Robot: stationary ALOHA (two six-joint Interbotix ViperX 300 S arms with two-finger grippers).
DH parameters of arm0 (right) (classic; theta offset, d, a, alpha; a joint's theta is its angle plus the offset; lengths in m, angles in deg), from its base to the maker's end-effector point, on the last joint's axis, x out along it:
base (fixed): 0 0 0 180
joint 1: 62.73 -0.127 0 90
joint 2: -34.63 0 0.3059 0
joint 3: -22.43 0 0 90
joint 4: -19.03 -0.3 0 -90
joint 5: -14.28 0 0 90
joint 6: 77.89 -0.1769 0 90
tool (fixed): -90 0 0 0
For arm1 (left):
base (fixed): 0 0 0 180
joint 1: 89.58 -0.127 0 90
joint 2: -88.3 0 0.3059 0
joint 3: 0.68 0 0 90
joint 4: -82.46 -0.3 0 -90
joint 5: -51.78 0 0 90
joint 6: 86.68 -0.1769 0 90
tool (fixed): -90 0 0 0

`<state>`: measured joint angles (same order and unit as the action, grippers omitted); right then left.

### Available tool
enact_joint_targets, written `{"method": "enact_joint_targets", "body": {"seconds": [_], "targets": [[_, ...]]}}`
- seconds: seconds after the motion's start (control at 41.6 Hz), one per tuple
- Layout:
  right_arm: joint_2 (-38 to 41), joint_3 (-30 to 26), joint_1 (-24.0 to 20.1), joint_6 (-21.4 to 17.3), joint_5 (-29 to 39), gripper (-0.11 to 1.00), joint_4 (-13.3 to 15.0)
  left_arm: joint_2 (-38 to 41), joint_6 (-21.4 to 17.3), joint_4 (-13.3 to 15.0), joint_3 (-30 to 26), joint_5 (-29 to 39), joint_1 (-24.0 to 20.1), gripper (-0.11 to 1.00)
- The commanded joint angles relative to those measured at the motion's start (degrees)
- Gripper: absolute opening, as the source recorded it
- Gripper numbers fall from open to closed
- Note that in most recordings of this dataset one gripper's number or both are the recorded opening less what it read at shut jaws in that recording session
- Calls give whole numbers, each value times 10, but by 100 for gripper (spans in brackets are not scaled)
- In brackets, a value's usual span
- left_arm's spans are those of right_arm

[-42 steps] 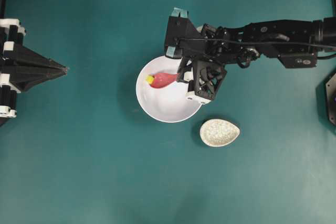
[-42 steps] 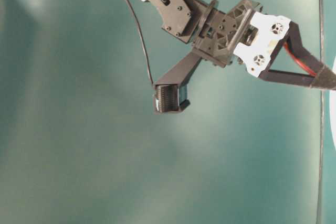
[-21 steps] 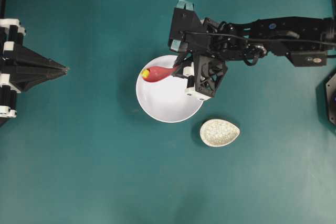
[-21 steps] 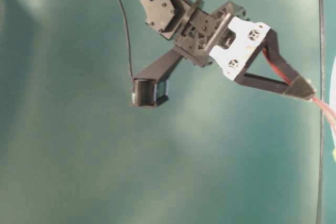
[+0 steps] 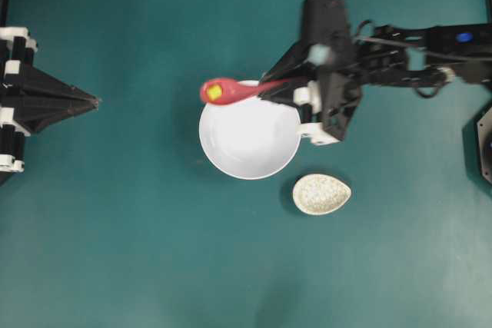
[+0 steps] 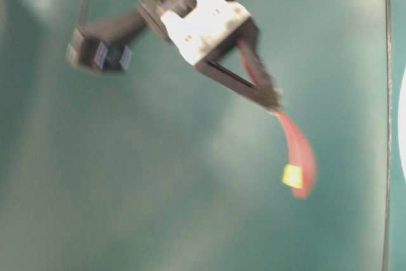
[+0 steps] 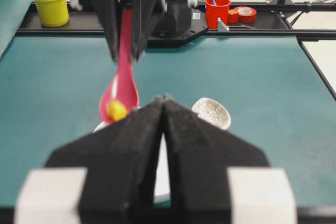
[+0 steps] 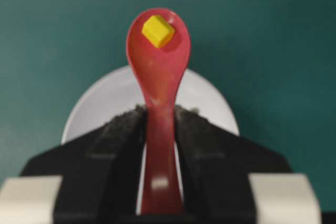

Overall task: Scoop the yellow hexagonal prism block from the bowl with a spoon using the right arm.
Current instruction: 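Raise the spoon holding the yellow block above the bowl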

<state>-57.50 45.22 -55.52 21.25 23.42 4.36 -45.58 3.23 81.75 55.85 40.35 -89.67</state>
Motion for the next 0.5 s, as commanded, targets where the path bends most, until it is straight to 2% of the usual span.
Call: {"method": "enact_joint_targets", "body": {"seconds": [0.0, 0.168, 0.481], "targets": [[-47, 18, -5, 1, -35, 25, 0, 4, -1, -2, -12, -8, -1, 0], [-107, 64, -21, -4, -77, 25, -1, 5, -1, -2, -11, -12, 0, 0], [-163, 97, -53, -3, -84, 25, -1, 4, -1, -2, -12, -14, 0, 0]]}}
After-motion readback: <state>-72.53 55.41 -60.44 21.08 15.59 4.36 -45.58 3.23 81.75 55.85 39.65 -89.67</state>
